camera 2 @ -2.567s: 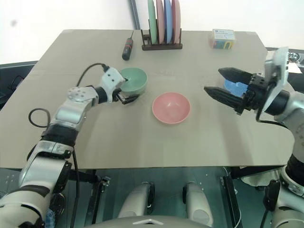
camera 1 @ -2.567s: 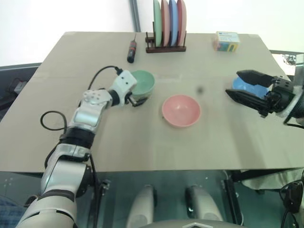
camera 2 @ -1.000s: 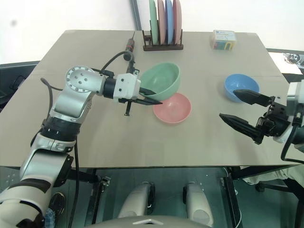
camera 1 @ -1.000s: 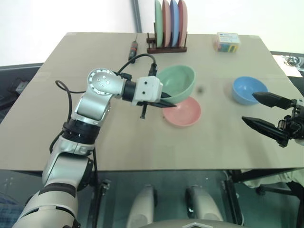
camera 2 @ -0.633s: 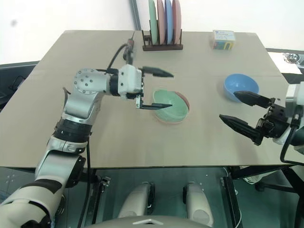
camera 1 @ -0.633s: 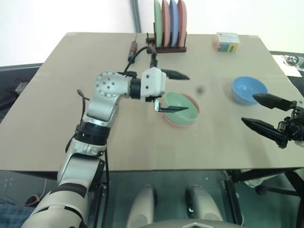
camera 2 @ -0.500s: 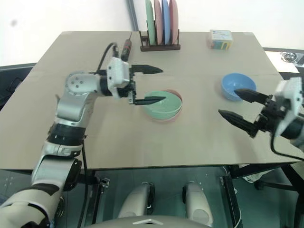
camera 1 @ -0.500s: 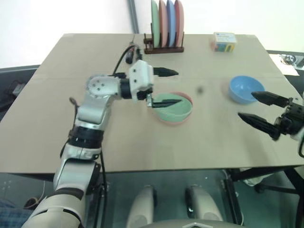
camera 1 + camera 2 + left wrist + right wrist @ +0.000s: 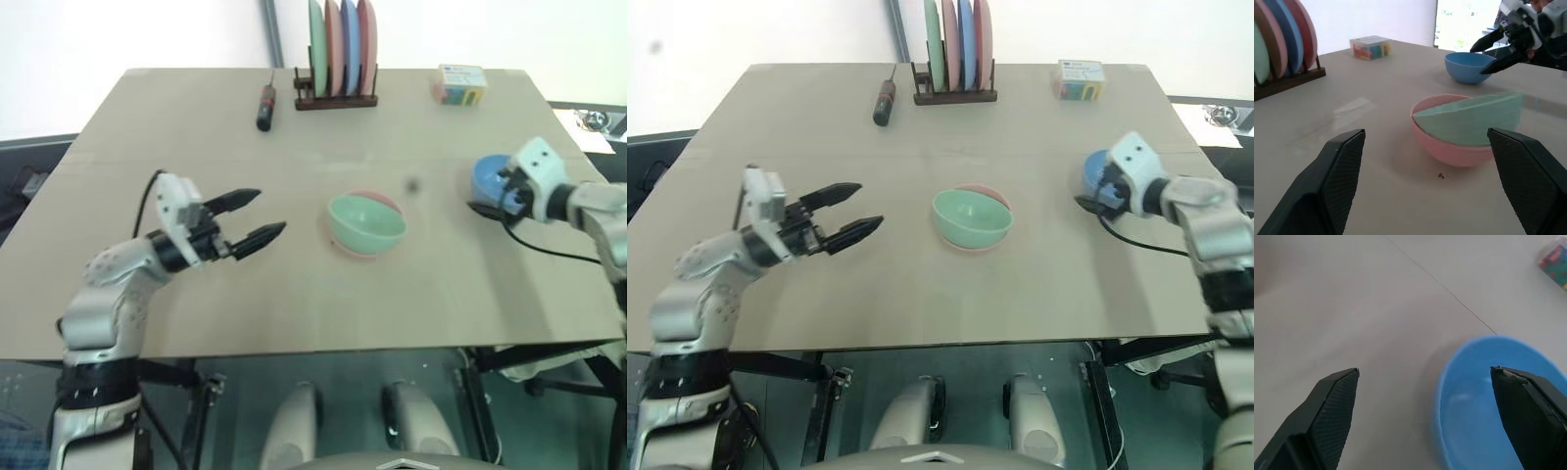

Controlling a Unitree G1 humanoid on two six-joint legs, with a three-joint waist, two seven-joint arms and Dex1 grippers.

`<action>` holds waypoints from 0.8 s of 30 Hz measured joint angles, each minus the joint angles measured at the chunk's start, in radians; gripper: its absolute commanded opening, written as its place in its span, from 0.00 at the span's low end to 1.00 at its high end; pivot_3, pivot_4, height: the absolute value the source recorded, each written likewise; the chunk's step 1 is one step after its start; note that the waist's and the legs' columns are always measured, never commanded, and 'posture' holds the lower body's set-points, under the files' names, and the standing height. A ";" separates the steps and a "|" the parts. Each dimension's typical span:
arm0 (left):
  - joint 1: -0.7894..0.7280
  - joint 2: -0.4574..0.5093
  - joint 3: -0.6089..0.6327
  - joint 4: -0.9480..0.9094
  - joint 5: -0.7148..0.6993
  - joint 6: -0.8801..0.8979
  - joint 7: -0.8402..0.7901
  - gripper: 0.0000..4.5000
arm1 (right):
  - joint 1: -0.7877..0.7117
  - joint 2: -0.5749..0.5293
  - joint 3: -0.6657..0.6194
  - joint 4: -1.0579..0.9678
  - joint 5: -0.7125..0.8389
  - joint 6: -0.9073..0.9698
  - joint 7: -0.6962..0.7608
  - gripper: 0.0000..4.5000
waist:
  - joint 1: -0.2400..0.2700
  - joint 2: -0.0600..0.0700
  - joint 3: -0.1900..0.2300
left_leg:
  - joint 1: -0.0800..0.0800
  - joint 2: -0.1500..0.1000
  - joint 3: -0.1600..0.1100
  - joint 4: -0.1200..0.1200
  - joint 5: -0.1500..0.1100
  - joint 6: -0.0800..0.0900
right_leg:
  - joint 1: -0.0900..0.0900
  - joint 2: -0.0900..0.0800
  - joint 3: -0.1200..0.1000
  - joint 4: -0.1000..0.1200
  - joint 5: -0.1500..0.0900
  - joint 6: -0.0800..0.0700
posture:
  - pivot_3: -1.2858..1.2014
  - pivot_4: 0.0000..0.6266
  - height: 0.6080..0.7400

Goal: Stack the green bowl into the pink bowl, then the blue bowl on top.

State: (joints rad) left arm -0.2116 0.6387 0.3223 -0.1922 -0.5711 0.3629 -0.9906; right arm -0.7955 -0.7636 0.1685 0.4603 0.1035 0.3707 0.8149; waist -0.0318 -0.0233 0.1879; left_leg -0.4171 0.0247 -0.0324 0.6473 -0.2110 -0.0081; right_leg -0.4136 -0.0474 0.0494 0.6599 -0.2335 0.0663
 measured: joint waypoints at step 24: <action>0.197 -0.006 0.081 -0.178 -0.097 -0.032 0.079 0.97 | -0.212 0.110 0.081 0.529 -0.243 -0.337 0.081 0.01 | -0.013 0.000 0.000 | 0.002 0.000 0.001 0.000 0.000 0.000 | 0.001 0.000 0.001 0.001 0.000 0.000 | 0.52 0.24 1.00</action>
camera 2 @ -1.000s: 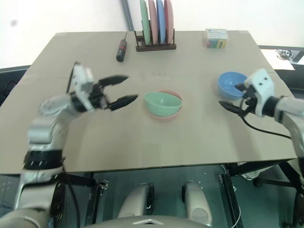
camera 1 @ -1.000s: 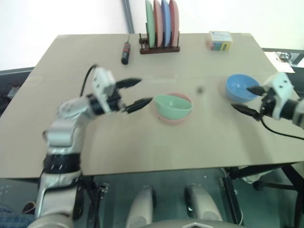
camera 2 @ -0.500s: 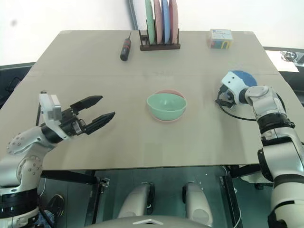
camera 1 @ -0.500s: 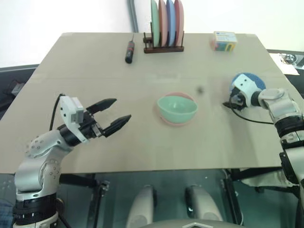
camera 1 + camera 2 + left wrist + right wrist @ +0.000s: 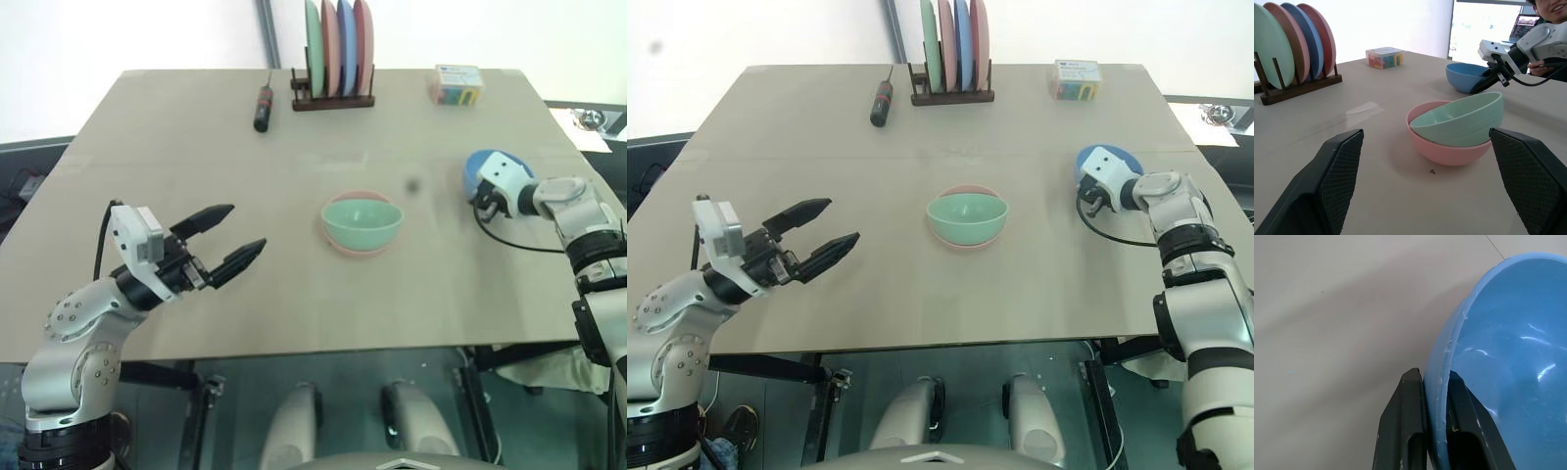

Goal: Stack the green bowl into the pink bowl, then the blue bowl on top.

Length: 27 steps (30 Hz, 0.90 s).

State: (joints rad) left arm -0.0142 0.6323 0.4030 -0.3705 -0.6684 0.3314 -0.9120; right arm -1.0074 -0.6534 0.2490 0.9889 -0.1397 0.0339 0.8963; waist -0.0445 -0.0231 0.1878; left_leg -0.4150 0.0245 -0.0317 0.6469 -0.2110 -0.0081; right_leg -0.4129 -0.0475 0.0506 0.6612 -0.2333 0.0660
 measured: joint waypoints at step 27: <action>-0.092 0.028 -0.044 0.146 0.047 -0.081 -0.064 0.97 | 0.117 0.041 0.094 -1.116 0.268 0.456 0.241 0.85 | 0.008 0.003 0.002 | -0.001 0.001 -0.002 -0.001 0.000 0.000 | -0.001 0.000 -0.004 -0.001 0.000 0.000 | 0.52 0.24 1.00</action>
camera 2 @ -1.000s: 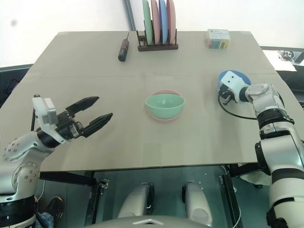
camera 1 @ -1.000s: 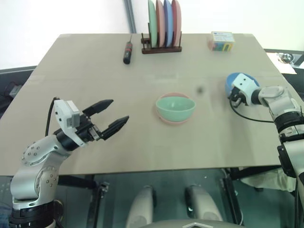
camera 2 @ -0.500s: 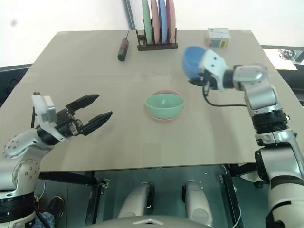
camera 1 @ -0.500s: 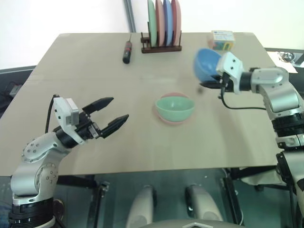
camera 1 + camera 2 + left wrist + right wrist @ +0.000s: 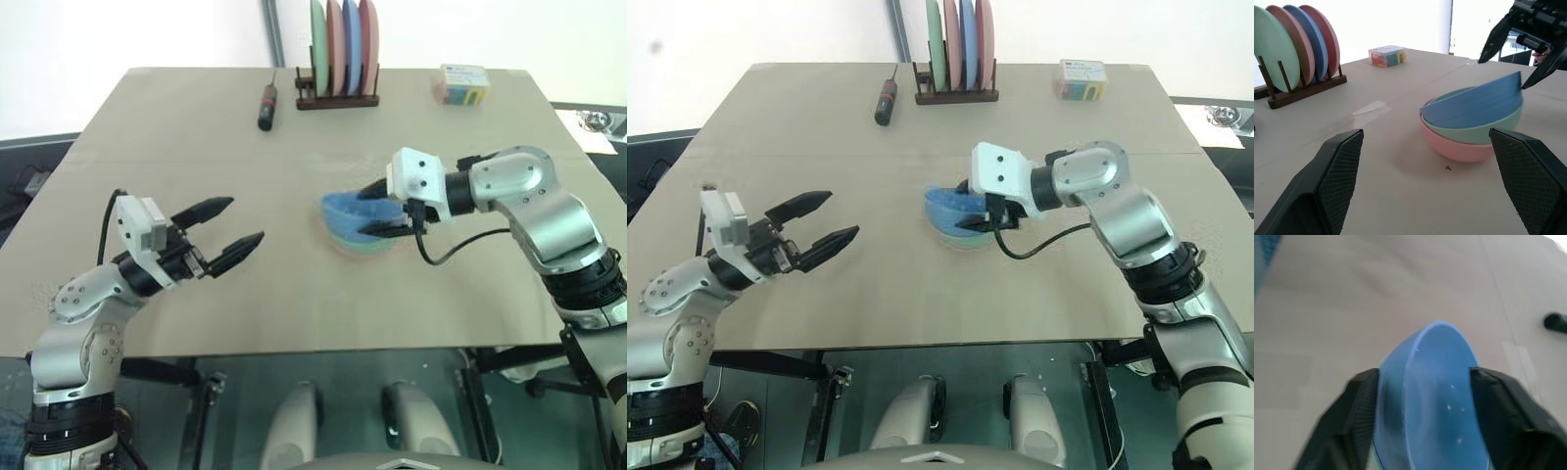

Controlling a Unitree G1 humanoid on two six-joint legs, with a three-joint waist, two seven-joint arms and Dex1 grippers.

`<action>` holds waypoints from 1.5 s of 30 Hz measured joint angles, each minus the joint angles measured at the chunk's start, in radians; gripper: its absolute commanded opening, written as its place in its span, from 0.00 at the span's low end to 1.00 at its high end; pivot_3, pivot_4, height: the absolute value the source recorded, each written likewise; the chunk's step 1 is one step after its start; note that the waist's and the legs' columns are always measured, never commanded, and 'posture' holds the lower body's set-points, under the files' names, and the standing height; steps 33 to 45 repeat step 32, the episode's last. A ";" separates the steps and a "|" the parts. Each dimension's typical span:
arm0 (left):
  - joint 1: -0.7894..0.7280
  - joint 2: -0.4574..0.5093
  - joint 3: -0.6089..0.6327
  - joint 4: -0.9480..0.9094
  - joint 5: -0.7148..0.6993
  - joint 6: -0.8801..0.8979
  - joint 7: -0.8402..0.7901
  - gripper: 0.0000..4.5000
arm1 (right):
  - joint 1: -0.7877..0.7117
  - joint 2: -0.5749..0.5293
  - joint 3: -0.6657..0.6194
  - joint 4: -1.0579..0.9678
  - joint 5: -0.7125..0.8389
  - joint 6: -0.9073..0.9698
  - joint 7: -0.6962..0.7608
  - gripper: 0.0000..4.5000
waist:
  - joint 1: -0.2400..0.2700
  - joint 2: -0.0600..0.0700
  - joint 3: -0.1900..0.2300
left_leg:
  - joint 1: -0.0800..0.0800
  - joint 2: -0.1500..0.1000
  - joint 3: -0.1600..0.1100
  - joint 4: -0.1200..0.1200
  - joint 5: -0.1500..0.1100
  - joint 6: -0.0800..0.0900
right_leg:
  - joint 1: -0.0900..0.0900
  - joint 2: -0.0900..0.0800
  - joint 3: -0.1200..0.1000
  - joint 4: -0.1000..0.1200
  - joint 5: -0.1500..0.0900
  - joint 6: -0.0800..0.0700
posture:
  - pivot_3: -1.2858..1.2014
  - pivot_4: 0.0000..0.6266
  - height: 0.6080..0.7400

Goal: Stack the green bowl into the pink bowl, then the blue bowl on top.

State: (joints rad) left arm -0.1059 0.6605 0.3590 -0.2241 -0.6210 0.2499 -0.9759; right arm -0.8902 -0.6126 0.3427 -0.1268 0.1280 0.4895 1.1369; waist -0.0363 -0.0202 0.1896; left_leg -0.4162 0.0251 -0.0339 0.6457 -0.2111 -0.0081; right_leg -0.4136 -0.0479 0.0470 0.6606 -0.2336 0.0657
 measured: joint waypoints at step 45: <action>0.371 -0.033 0.115 -0.195 0.090 0.055 0.236 0.97 | 0.797 -0.100 -0.669 0.202 0.260 -0.435 -0.032 0.85 | 0.000 -0.003 -0.002 | 0.002 0.001 0.004 0.001 0.000 0.000 | 0.002 0.000 0.004 -0.001 -0.004 0.000 | 0.52 0.24 1.00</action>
